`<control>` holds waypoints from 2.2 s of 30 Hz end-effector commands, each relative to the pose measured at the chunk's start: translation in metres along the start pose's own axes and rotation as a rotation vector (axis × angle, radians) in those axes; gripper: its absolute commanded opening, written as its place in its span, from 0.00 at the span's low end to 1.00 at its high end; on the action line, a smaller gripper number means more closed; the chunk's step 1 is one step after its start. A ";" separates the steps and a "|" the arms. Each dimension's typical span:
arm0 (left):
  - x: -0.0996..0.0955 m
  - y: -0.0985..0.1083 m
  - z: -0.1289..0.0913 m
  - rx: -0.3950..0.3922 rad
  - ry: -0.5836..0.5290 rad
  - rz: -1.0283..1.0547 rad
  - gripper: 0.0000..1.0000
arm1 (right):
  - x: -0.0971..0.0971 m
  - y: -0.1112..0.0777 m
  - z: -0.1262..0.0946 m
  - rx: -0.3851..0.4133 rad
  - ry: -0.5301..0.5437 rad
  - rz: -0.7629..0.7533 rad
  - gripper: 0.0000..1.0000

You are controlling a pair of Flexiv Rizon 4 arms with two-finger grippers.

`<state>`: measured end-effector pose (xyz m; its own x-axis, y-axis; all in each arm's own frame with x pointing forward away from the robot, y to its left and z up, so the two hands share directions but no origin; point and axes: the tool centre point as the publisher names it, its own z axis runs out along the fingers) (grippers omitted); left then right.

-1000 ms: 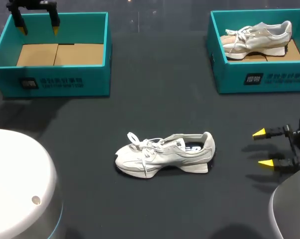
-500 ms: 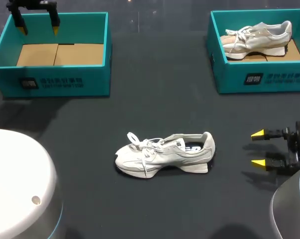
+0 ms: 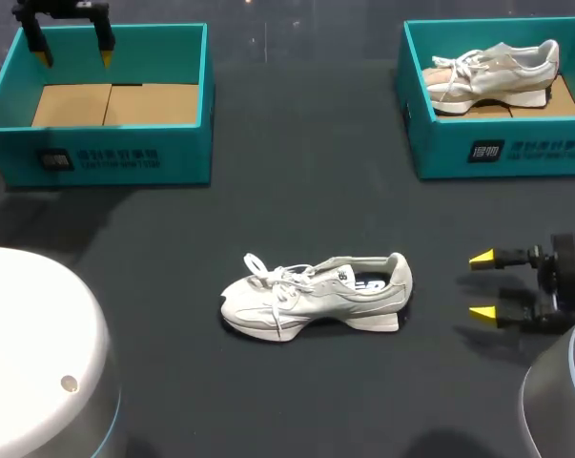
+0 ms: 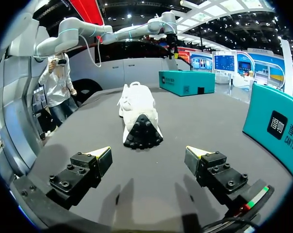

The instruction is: Take the shoe out of the shoebox, open the shoe tongue, remove and reinsert the insole, then place the shoe into the shoebox

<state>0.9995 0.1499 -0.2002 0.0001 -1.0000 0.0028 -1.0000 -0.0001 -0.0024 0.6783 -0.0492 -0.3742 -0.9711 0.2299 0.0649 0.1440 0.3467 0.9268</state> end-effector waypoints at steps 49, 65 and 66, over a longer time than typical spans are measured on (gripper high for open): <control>0.000 0.000 0.000 -0.001 -0.001 0.000 1.00 | 0.013 0.020 0.126 -0.032 0.128 -0.104 1.00; 0.000 0.000 0.000 -0.001 -0.001 0.000 1.00 | 0.016 0.022 0.147 -0.015 0.173 -0.123 1.00; 0.000 0.000 0.000 -0.001 -0.001 0.000 1.00 | 0.017 0.021 0.148 -0.013 0.177 -0.122 1.00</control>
<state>0.9995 0.1499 -0.2002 0.0001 -1.0000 0.0027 -1.0000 -0.0001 -0.0024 0.6918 0.0917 -0.4056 -0.9996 0.0259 0.0114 0.0196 0.3441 0.9387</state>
